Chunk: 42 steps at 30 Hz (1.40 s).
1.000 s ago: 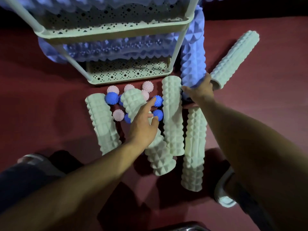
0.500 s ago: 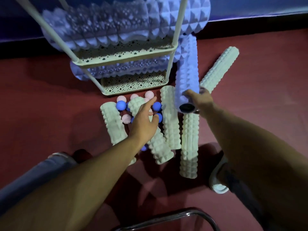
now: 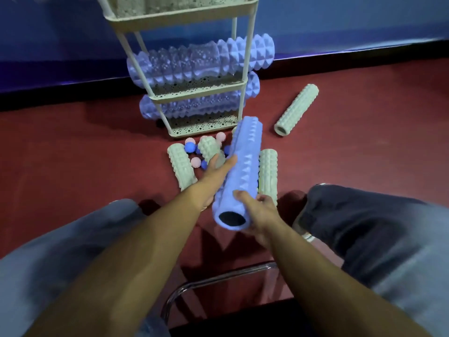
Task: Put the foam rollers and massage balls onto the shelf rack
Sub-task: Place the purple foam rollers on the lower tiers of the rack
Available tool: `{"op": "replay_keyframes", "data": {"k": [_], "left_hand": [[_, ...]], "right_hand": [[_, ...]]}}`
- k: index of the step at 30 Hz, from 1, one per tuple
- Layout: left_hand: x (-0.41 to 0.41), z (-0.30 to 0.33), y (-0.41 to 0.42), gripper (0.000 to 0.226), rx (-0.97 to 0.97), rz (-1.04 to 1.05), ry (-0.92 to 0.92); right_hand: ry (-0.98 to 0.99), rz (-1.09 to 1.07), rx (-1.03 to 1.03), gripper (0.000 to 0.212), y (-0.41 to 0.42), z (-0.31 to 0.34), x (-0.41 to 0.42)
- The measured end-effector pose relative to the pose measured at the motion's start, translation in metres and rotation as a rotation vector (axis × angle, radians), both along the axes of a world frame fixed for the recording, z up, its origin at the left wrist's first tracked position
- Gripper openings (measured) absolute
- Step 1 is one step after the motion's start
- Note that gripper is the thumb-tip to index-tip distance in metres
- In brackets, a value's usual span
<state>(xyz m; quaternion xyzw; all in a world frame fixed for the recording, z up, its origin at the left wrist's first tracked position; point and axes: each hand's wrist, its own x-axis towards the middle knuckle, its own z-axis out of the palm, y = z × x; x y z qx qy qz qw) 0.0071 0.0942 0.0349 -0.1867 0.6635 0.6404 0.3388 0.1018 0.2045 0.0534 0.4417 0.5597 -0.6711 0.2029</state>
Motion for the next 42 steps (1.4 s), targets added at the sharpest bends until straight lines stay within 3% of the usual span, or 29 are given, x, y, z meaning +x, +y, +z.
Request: {"op": "replay_keyframes", "data": {"k": [3,6,11,13,16,18,20,22,24,27,31,35,42], "left_hand": [[0.006,0.007,-0.015,0.075,-0.019,-0.004,0.055],[0.005,0.024,-0.034,0.067,-0.022,0.128,0.088],[0.004,0.035,-0.056,0.113,-0.089,0.271,0.19],[0.006,0.034,-0.06,0.118,-0.111,0.314,0.26],[0.011,0.041,-0.052,0.116,-0.093,0.351,0.338],[0.012,0.047,-0.041,0.103,-0.029,0.399,0.271],[0.006,0.052,-0.036,0.078,0.114,0.448,0.152],[-0.006,0.061,-0.04,0.068,0.283,0.465,0.087],[-0.024,0.067,-0.048,0.078,0.31,0.45,0.113],[-0.051,0.076,-0.06,0.101,0.2,0.533,0.185],[-0.07,0.077,-0.063,0.123,0.113,0.465,0.132],[-0.081,0.063,-0.039,0.114,0.104,0.46,0.166],[-0.105,0.047,-0.022,0.112,0.067,0.36,0.302]], "right_hand": [[0.133,0.188,0.173,0.058,-0.009,0.015,0.015],[0.257,0.457,0.315,0.066,-0.01,0.026,0.015],[0.4,0.768,0.567,0.081,-0.011,0.041,0.009],[0.406,0.851,0.664,0.086,-0.014,0.046,0.005],[0.422,0.942,0.864,0.107,-0.029,0.051,-0.005],[0.407,0.975,0.977,0.117,-0.039,0.055,-0.017],[0.417,0.962,1.099,0.114,-0.038,0.06,-0.03],[0.439,0.973,1.181,0.113,-0.03,0.065,-0.044],[0.435,1.027,1.194,0.114,-0.02,0.072,-0.056],[0.42,1.105,1.199,0.114,-0.001,0.081,-0.067],[0.373,1.189,1.178,0.113,0.02,0.08,-0.079],[0.332,1.167,1.135,0.111,0.025,0.07,-0.094],[0.437,0.955,0.946,0.106,0.03,0.037,-0.115]]}}
